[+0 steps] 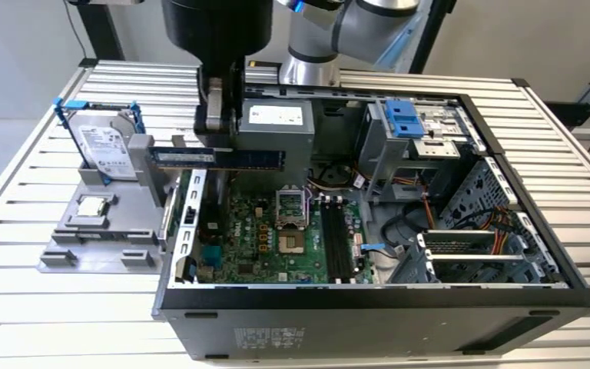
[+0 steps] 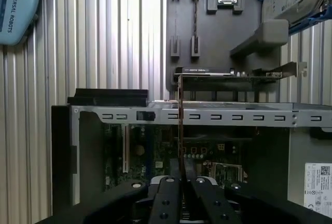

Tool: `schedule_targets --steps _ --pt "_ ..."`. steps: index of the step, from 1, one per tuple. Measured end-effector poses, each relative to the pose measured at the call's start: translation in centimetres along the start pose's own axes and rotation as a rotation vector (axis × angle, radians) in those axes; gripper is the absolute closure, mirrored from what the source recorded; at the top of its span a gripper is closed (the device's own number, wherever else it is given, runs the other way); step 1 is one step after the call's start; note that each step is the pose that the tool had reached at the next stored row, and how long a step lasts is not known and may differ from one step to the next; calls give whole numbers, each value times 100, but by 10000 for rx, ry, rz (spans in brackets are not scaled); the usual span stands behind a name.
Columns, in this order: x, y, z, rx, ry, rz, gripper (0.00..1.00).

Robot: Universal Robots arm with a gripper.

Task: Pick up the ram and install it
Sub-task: 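Pick up the ram and move it above insertion slot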

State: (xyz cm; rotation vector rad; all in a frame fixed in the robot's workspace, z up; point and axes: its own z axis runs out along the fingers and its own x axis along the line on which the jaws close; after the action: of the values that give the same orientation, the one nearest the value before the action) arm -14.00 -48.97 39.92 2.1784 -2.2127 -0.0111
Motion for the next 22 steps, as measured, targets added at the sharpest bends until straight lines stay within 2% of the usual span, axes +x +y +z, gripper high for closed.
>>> schedule_targets --steps 18,22 --pt "-12 -776 -24 -23 0 -3 100" --pt "-14 -929 -29 -25 0 -2 100"
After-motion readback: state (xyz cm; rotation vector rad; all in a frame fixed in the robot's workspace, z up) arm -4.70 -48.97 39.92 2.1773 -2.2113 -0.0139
